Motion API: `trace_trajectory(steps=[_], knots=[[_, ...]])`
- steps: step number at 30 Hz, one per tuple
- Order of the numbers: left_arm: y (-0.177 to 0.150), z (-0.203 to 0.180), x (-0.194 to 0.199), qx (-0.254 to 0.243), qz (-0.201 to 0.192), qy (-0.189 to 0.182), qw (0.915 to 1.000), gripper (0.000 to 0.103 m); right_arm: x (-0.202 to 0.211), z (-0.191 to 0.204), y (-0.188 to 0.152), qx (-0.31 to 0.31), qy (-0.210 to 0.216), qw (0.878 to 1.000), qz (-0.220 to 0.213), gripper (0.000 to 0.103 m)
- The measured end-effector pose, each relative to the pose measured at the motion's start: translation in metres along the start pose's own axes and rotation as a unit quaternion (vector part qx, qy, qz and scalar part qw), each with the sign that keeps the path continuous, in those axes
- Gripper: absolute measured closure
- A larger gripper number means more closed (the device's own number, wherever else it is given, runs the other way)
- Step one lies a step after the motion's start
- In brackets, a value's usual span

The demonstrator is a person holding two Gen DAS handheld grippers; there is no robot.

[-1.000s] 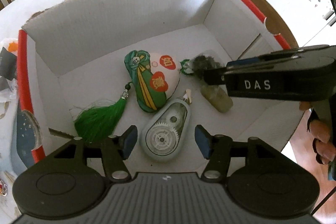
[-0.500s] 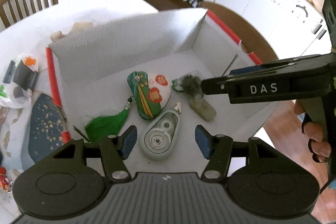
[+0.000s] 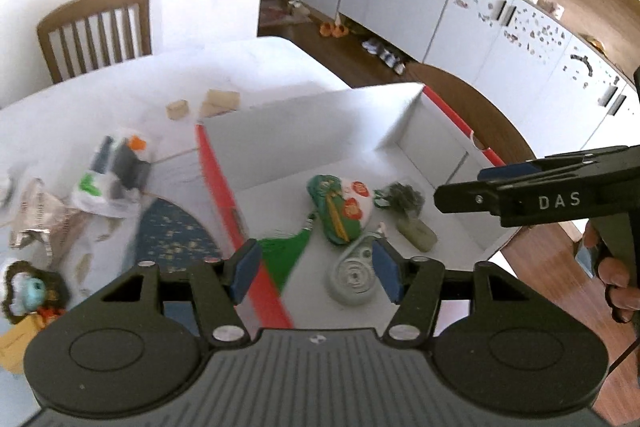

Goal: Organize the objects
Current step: 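Move both tools back over the remaining items on the table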

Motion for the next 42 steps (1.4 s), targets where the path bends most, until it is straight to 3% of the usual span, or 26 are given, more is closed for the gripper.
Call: trace_trajectory(steps=[7,9,15,23,28,33,42], knots=[[-0.004,0.034,0.031,0.004,-0.026,0.011,0.9996,0.032,0.007,0.039,0.006,0.010,0.018,1.000,-0.022,0.025],[-0.005,0.048,0.039,0.008,-0.033,0.016,0.9993,0.026,0.007,0.052,0.008,0.010,0.026,0.999,-0.030,0.019],[-0.010,0.093,0.063,0.029,-0.046,0.023,0.9983,0.020,0.005,0.093,0.016,0.021,0.052,0.997,-0.046,0.012],[-0.024,0.151,0.085,0.040,-0.046,0.035,0.9975,0.016,-0.005,0.156,0.023,0.065,0.086,0.993,-0.042,0.011],[-0.033,0.185,0.090,0.041,-0.040,0.033,0.9978,0.002,-0.016,0.188,0.025,0.078,0.102,0.991,-0.037,0.011],[-0.042,0.219,0.089,0.051,-0.031,0.034,0.9976,0.001,-0.039,0.215,0.022,0.098,0.099,0.990,-0.002,0.012],[-0.061,0.263,0.072,0.023,-0.026,0.048,0.9982,0.001,-0.079,0.250,0.021,0.113,0.101,0.988,0.033,0.013]])
Point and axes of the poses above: each gripper's, at about its wrist camera, not at the fingertips, and x roughly against the way its jaws point, z to its left, y to its top, the point moved 5 cm from there along -x, roughly the way its jaws point, and after that the axes turned 10 degrees about x, right-handed, at the moved point
